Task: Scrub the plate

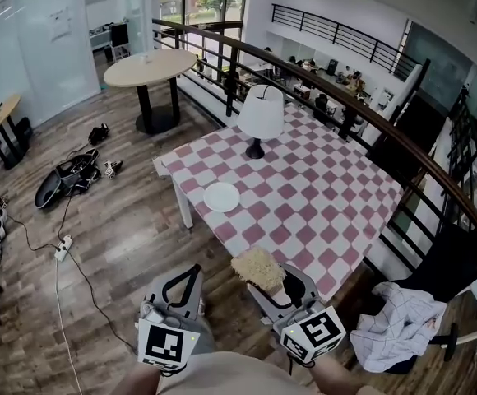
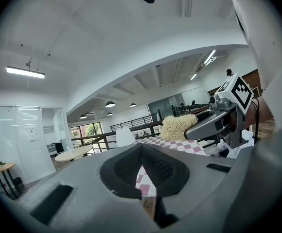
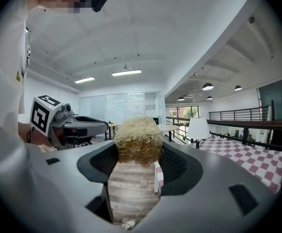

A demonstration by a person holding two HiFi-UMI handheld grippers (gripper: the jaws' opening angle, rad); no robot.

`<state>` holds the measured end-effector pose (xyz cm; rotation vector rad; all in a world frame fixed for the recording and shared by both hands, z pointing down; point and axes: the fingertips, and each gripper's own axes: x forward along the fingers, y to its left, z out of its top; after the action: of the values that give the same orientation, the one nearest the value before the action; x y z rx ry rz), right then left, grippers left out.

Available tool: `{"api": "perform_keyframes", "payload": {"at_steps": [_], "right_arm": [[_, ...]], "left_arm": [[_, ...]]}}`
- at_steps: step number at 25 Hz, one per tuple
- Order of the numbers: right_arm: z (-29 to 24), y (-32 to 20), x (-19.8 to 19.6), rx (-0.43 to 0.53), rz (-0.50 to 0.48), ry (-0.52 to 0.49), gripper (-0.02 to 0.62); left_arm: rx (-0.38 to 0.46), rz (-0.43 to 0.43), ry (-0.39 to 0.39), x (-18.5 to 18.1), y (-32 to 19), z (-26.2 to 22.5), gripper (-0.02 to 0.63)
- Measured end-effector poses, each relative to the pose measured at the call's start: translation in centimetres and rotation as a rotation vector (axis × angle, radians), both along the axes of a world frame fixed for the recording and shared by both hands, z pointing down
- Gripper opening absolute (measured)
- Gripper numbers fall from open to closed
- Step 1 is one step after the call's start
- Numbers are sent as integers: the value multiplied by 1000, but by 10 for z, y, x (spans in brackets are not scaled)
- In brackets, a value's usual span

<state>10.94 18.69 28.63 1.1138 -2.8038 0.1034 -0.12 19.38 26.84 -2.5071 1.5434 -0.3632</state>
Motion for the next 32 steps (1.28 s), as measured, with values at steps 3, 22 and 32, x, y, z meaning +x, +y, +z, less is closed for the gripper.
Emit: {"api": "perform_keyframes", "payload": {"at_steps": [3, 22, 32], "right_arm": [[3, -35, -20, -26, 14, 7, 256], [-21, -234, -119, -48, 140, 83, 256], [-20, -290, -115, -48, 149, 94, 256]], "left_arm": [[-13, 18, -9, -22, -37, 4, 14], [-39, 138, 33, -121, -242, -11, 14], [-38, 143, 50, -120, -293, -8, 14]]}}
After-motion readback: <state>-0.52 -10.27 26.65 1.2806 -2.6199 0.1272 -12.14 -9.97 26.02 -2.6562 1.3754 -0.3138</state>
